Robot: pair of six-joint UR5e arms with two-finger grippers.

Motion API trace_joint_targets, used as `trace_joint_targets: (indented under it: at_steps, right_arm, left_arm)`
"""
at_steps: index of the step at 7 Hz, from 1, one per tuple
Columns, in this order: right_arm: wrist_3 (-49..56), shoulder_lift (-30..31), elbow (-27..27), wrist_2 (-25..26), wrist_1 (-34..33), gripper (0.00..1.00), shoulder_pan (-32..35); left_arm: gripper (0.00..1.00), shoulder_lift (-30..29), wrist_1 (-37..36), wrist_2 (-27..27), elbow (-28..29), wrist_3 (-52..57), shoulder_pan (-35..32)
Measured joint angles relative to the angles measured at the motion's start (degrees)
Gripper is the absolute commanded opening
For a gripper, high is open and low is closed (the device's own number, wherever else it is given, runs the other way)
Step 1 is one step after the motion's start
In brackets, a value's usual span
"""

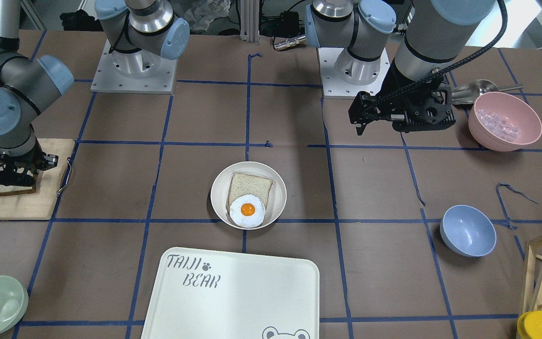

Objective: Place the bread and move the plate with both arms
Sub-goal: 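Close the right gripper on the bread slice's edge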

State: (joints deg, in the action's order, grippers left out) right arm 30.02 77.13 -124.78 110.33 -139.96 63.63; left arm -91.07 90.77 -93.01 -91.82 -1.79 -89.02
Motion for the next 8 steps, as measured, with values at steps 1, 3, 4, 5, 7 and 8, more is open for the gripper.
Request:
trace_joint_targets:
  at_steps: [1, 3, 4, 5, 7, 8]
  right_arm:
    - [0.1, -0.1, 0.0, 0.1, 0.0, 0.18, 0.0]
    - [0.1, -0.4, -0.5, 0.5, 0.2, 0.17, -0.2]
    - [0.4, -0.4, -0.9, 0.9, 0.2, 0.18, -0.5]
    - [1.4, -0.4, -1.0, 1.2, -0.1, 0.18, -0.9]
    - [2.4, 0.0, -1.0, 1.4, -0.3, 0.18, -1.3]
    - [2.6, 0.0, -1.0, 1.7, -0.3, 0.18, -1.3]
  left_arm:
    - [1.0, -0.1, 0.0, -0.1, 0.0, 0.0, 0.0]
    - [1.0, -0.1, 0.0, -0.1, 0.0, 0.0, 0.0]
    - [1.0, -0.1, 0.0, -0.1, 0.0, 0.1, 0.0]
    - [1.0, 0.0, 0.0, -0.2, 0.0, 0.1, 0.0]
    - [1.0, -0.1, -0.2, -0.2, 0.0, 0.3, 0.0]
    - [1.0, -0.2, -0.2, -0.2, 0.0, 0.4, 0.0]
